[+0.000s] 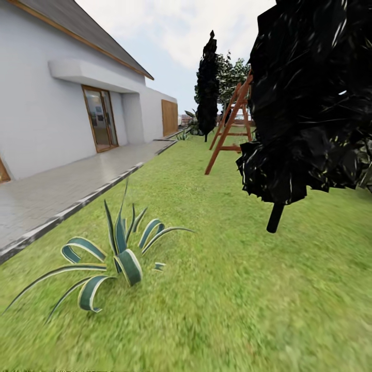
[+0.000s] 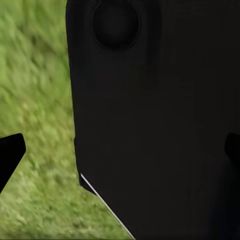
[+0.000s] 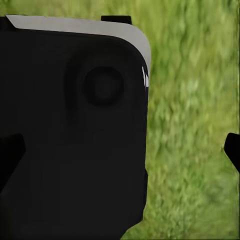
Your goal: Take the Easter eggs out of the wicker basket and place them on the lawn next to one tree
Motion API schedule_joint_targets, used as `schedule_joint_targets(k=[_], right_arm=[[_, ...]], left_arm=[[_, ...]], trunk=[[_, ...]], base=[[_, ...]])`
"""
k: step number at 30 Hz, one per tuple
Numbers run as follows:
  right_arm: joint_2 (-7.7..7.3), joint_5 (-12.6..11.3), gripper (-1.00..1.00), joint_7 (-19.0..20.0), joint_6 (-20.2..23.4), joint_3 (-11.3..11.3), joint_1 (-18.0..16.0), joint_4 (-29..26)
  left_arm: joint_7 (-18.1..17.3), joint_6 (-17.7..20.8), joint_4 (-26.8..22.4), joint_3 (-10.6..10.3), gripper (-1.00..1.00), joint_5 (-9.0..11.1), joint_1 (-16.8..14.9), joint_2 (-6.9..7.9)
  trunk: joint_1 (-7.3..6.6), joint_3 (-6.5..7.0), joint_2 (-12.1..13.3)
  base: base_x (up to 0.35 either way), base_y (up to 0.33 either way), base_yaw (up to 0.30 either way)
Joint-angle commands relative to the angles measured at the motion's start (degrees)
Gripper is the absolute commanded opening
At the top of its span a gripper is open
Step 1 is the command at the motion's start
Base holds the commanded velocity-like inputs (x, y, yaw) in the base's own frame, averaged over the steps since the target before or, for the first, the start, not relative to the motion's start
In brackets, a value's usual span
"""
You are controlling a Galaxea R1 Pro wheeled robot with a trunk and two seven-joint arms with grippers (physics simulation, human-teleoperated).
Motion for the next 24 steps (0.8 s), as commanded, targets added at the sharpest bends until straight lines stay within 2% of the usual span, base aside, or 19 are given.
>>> schedule_joint_targets(k=[1, 7, 18, 24], right_arm=[[0.0, 0.02, 1.0, -0.04, -0.02, 0.0, -0.04, 0.03], [0.0, 0.08, 1.0, -0.04, -0.02, 0.0, -0.04, 0.03], [0.0, 0.09, 1.0, -0.04, -0.02, 0.09, -0.04, 0.03], [0.0, 0.09, 1.0, -0.04, -0.02, 0.06, -0.04, 0.03]], left_arm=[[-0.01, 0.01, -0.12, 0.01, 1.0, 0.01, 0.04, 0.01], [-0.01, 0.09, -0.17, 0.01, 1.0, 0.01, 0.04, 0.01], [-0.01, 0.1, -0.2, 0.01, 1.0, 0.01, 0.04, 0.01], [-0.01, 0.1, -0.2, 0.01, 1.0, 0.01, 0.04, 0.01]], trunk=[[0.01, -0.04, -0.02], [0.01, -0.04, -0.02], [0.01, -0.04, -0.02], [0.01, -0.04, -0.02]], base=[[0.163, -0.267, 0.26], [0.224, -0.221, 0.242], [0.269, -0.199, 0.03], [0.272, -0.198, 0.208]])
